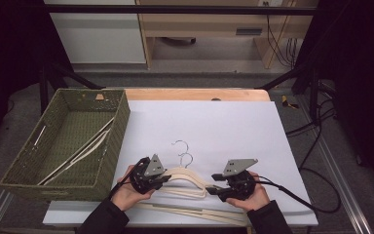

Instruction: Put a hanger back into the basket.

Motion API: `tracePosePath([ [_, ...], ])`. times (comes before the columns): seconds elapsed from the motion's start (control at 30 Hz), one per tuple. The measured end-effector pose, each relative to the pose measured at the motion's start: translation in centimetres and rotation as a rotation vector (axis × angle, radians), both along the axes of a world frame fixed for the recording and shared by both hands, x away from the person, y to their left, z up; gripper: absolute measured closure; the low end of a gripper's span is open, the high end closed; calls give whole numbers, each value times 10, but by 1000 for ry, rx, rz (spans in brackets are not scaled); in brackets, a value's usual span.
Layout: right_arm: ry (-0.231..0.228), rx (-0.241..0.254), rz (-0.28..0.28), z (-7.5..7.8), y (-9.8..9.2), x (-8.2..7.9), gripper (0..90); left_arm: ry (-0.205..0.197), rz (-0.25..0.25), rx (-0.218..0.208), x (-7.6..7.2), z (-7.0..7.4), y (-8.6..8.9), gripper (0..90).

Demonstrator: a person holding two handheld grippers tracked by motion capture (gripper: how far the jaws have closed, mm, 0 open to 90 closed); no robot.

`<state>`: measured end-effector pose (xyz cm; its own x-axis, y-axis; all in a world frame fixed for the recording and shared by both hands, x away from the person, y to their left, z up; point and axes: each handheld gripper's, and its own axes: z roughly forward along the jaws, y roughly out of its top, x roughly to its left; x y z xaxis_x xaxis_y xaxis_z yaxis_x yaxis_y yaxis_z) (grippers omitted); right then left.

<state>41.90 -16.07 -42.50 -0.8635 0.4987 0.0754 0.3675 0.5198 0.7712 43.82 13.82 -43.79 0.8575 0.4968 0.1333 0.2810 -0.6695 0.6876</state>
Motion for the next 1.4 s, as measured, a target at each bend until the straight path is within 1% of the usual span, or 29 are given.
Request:
tracePosePath([
  [0.07,-12,46,-19,5,5,3,424,-1,1,-1,0,0,0,756],
  [0.1,-10,62,-26,8,8,5,404,-1,6,-10,-1,0,0,757],
  [0.13,-12,73,-35,10,13,7,399,-2,3,-5,-1,0,0,756],
  [0.17,-16,77,-37,11,17,10,400,0,8,-18,-2,0,0,756],
  [0.2,-20,77,-40,12,22,12,403,-3,2,-7,-2,1,1,756],
  [0.23,-18,72,-39,12,27,14,423,-5,6,-18,-3,1,1,757],
  [0.27,-4,69,-31,12,32,17,437,-7,6,-19,-3,1,1,757],
  [0.33,6,43,-28,9,41,21,458,-6,5,-20,-4,2,1,757],
  [0.4,38,40,-17,4,48,26,497,-1,4,-21,-4,2,2,757],
  [0.43,49,29,-23,1,51,29,524,0,3,-23,-4,2,2,757],
  [0.5,66,9,-14,-3,54,31,554,1,4,-25,-4,3,2,757],
  [0.53,65,4,-9,-5,56,32,586,3,4,-26,-4,2,2,757],
  [0.57,75,2,-13,-6,57,32,621,5,3,-28,-4,2,2,757],
  [0.6,81,-5,3,-8,57,33,640,7,2,-28,-4,2,2,757],
  [0.73,109,-9,9,-11,59,33,757,15,-5,-33,-5,2,0,757],
  [0.77,116,-11,15,-11,59,33,758,12,-8,-23,-5,2,0,756],
  [0.8,118,-16,17,-11,59,34,761,15,-10,-24,-5,2,1,756],
  [0.83,127,-14,19,-11,59,33,764,17,-12,-32,-5,2,1,755],
  [0.9,125,-17,36,-9,57,33,769,22,-12,-48,-6,3,2,752],
  [0.93,128,-9,40,-9,57,33,772,23,-15,-56,-7,4,3,749],
  [0.97,128,-5,38,-7,57,32,775,35,-20,-63,-7,6,4,738],
  [1.0,129,-3,53,-6,56,31,777,39,-20,-80,-8,9,7,699],
  [1.07,126,3,60,-3,55,29,782,36,-12,-120,-9,15,12,641],
  [1.13,120,1,71,0,53,28,786,47,-11,-166,-11,23,20,557],
  [1.17,125,6,76,2,52,26,789,40,-7,-188,-13,27,23,530],
  [1.27,124,20,99,8,49,23,798,38,4,-250,-15,36,30,385],
  [1.3,125,31,104,10,48,22,802,28,8,-266,-15,39,32,356],
  [1.33,122,38,112,12,47,20,805,20,13,-280,-16,42,34,327],
  [1.4,119,52,117,16,45,18,826,14,17,-293,-17,45,36,280],
])
